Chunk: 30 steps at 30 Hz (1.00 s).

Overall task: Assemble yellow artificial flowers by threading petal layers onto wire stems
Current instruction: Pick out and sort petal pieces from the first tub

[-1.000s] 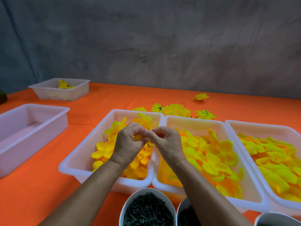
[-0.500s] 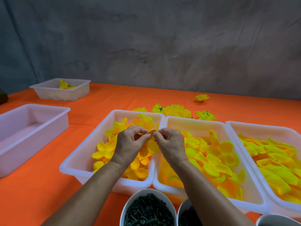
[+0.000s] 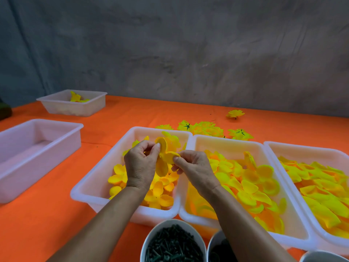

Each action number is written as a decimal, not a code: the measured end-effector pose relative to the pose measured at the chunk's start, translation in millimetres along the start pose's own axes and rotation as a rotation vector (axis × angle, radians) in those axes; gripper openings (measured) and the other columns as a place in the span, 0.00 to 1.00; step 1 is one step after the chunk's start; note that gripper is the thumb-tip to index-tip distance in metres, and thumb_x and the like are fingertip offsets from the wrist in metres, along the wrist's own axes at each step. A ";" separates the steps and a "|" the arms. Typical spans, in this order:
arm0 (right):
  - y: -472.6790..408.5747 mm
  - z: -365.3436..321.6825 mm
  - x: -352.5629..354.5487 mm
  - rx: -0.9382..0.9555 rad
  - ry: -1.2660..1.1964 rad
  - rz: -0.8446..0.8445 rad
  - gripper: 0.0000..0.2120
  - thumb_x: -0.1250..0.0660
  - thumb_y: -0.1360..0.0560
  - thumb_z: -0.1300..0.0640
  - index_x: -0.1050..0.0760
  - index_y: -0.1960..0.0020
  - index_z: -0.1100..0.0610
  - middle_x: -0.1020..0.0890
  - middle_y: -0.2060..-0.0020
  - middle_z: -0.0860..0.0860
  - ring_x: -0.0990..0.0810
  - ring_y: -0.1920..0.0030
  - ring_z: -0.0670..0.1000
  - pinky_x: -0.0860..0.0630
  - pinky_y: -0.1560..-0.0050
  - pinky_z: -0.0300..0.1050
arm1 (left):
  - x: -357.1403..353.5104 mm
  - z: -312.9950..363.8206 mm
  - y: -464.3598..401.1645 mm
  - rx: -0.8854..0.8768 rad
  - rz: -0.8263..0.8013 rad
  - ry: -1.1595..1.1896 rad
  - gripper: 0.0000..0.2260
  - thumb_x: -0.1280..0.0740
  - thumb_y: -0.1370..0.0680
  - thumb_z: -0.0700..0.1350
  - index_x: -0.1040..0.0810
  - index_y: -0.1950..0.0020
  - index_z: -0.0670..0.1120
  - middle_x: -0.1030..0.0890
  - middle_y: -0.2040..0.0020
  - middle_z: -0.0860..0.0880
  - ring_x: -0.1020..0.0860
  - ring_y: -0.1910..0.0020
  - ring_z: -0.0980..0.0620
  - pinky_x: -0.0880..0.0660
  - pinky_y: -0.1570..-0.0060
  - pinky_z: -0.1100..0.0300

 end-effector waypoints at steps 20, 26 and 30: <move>1.7 2.7 30.4 -0.054 0.219 0.296 0.18 0.29 0.31 0.59 0.31 0.75 0.54 0.28 0.77 0.54 0.32 0.71 0.51 0.36 0.68 0.43 | -31.7 31.1 17.1 -0.319 -0.311 -0.156 0.09 0.26 0.30 0.36 0.17 0.54 0.47 0.21 0.56 0.51 0.33 0.73 0.54 0.34 0.69 0.71; -0.4 4.8 21.9 -0.029 0.070 0.207 0.15 0.28 0.28 0.58 0.26 0.71 0.59 0.25 0.75 0.56 0.28 0.74 0.48 0.32 0.71 0.38 | -30.3 25.3 15.0 -0.242 -0.315 -0.160 0.04 0.26 0.29 0.37 0.19 0.59 0.44 0.21 0.59 0.50 0.29 0.70 0.48 0.36 0.68 0.73; -0.4 -0.1 7.5 0.022 -0.059 0.062 0.06 0.28 0.29 0.62 0.21 0.64 0.59 0.23 0.73 0.53 0.26 0.71 0.45 0.28 0.67 0.39 | -25.5 20.3 11.0 -0.192 -0.258 -0.174 0.03 0.29 0.29 0.35 0.21 0.61 0.42 0.24 0.65 0.52 0.31 0.70 0.55 0.36 0.69 0.74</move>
Point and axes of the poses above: each hand's wrist, its own y-axis away from the middle knuckle, its own x-axis out of the back of the hand, z = x × y, the point moved 9 cm from there along -y, towards the middle knuckle
